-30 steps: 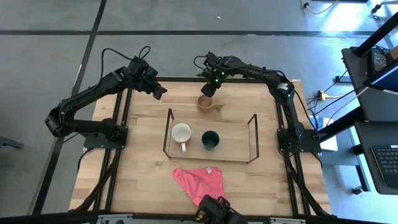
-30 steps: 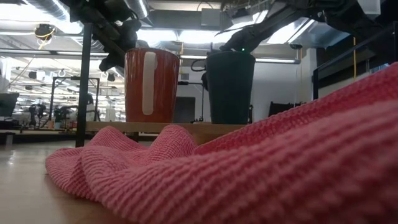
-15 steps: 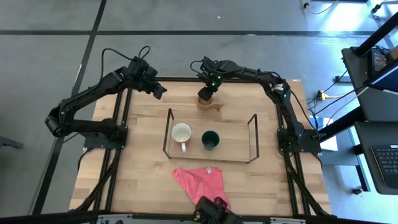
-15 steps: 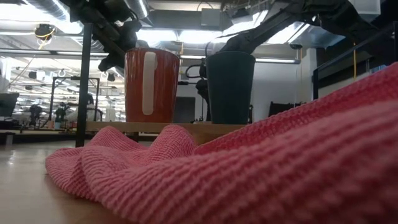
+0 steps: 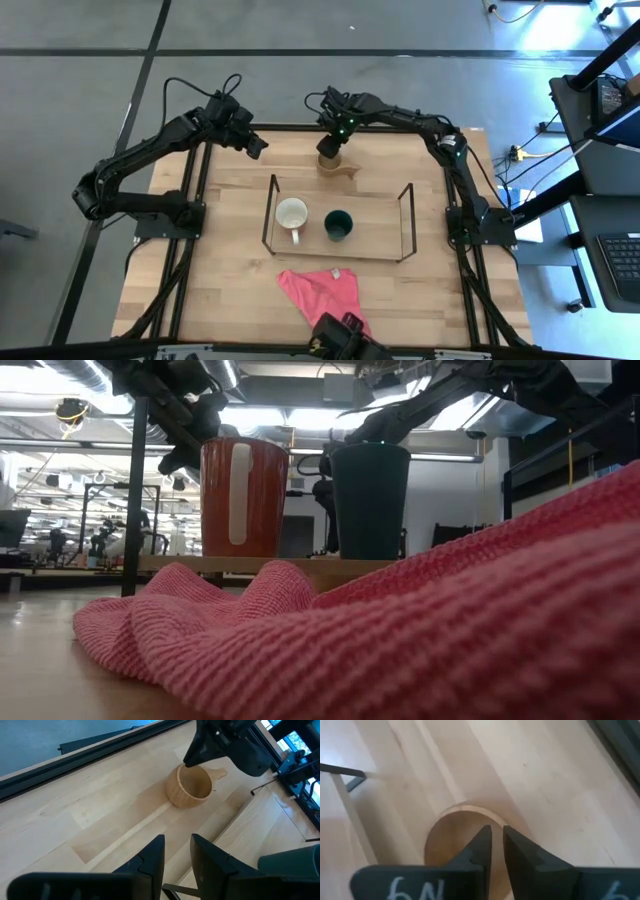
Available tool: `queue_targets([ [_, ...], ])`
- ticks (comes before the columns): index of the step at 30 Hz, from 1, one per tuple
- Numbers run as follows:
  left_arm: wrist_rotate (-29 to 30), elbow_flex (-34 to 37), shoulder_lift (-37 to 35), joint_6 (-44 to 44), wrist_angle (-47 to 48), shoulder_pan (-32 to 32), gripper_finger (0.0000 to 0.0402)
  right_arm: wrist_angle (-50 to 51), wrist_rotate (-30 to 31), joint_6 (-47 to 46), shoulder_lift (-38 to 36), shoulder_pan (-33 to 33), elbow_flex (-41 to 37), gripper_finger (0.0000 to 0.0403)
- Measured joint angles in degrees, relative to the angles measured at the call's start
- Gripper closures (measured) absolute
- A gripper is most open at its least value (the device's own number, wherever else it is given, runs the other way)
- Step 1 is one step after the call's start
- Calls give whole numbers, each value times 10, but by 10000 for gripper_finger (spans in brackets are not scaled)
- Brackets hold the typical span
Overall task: Stack small to large cups/mugs on shelf
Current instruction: Move wooden mug from the bottom to the top
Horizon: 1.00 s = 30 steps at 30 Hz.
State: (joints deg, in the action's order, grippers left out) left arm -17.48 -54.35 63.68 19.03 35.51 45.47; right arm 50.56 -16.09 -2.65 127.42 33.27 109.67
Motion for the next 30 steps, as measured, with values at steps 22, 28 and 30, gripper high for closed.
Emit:
queue_targets([
  [22,6,0,0,-2,0,0,315,35,41,46,3,2,-12,353],
  [28,5,0,0,-1,0,0,315,45,41,46,7,2,-13,350],
  [30,6,0,0,-1,0,0,315,45,40,46,8,2,-14,339],
])
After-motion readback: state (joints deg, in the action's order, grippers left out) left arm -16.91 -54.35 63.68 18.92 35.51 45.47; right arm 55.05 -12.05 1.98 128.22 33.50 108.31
